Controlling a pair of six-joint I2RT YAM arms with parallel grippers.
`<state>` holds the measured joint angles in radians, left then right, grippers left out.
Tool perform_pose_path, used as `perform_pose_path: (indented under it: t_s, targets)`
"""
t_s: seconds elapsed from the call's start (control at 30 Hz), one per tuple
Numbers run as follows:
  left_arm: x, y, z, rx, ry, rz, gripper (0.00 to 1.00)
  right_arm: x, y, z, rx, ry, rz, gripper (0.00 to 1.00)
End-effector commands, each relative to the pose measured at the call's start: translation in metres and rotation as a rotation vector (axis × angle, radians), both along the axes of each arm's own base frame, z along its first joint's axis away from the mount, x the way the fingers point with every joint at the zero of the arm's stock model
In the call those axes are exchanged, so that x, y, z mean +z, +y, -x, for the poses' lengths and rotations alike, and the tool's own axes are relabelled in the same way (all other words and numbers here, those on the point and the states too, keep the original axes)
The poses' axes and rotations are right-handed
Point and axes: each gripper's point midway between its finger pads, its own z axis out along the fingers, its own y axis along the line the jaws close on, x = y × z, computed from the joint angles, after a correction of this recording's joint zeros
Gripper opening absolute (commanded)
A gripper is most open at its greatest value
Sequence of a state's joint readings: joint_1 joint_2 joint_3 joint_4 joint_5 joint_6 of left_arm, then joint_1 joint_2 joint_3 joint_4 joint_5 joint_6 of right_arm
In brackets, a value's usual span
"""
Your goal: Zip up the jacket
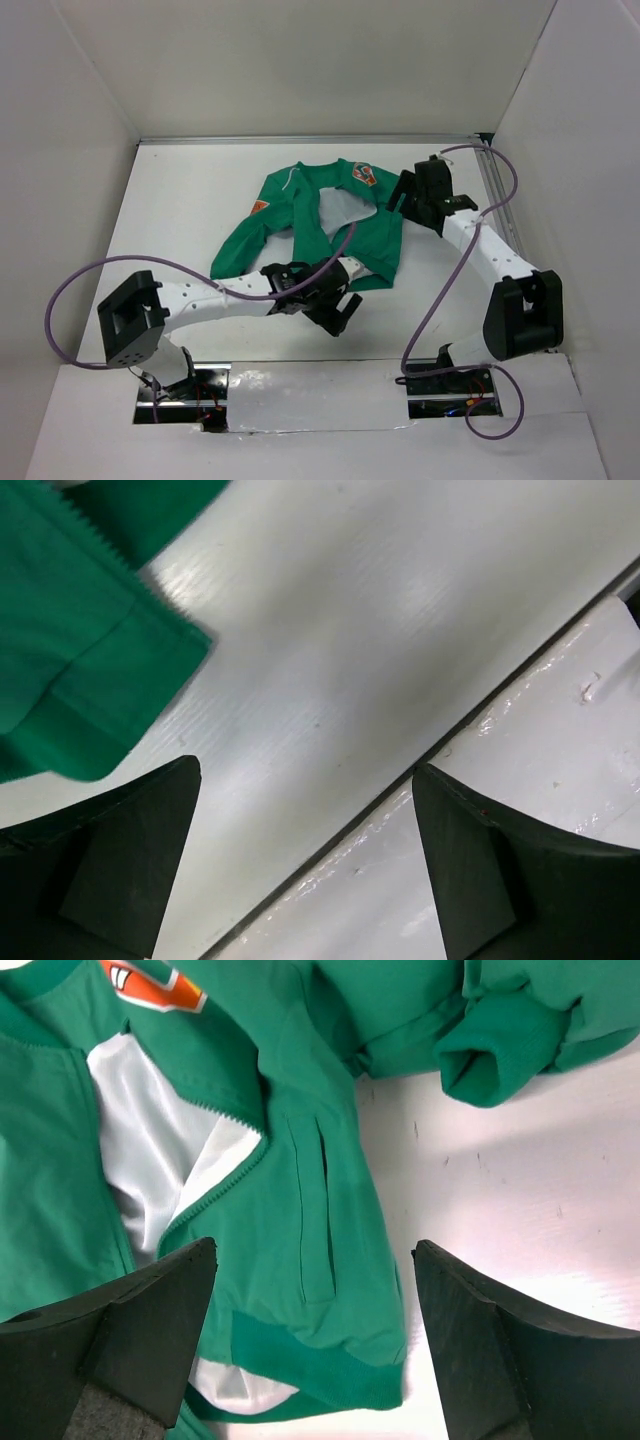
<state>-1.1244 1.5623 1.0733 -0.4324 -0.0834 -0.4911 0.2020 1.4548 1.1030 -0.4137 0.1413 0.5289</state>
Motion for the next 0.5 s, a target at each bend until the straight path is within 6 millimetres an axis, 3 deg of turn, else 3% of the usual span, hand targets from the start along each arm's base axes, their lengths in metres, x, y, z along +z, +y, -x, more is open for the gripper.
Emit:
perform_pose_path:
  t_s: [0.0, 0.1, 0.13, 0.23, 0.33, 0.47]
  targets:
    - [0.034, 0.009, -0.013, 0.147, 0.023, 0.090, 0.99, 0.014, 0.002, 0.004, 0.011, -0.062, 0.002, 0.87]
    - [0.049, 0.023, -0.029, 0.244, 0.082, 0.177, 0.99, 0.011, 0.007, 0.011, 0.028, -0.070, -0.015, 0.87]
    - [0.053, 0.028, -0.044, 0.280, 0.085, 0.212, 0.99, 0.015, 0.011, 0.012, 0.037, -0.088, -0.025, 0.87]
    - [0.053, 0.028, -0.063, 0.277, 0.107, 0.251, 0.99, 0.010, 0.014, 0.020, 0.043, -0.084, -0.036, 0.87]
    - [0.034, 0.019, -0.079, 0.257, 0.117, 0.179, 0.99, 0.005, 0.014, 0.026, 0.040, -0.074, -0.040, 0.87]
    - [0.002, 0.031, -0.091, 0.371, 0.173, 0.025, 0.99, 0.001, 0.014, 0.030, 0.033, -0.067, -0.044, 0.87]
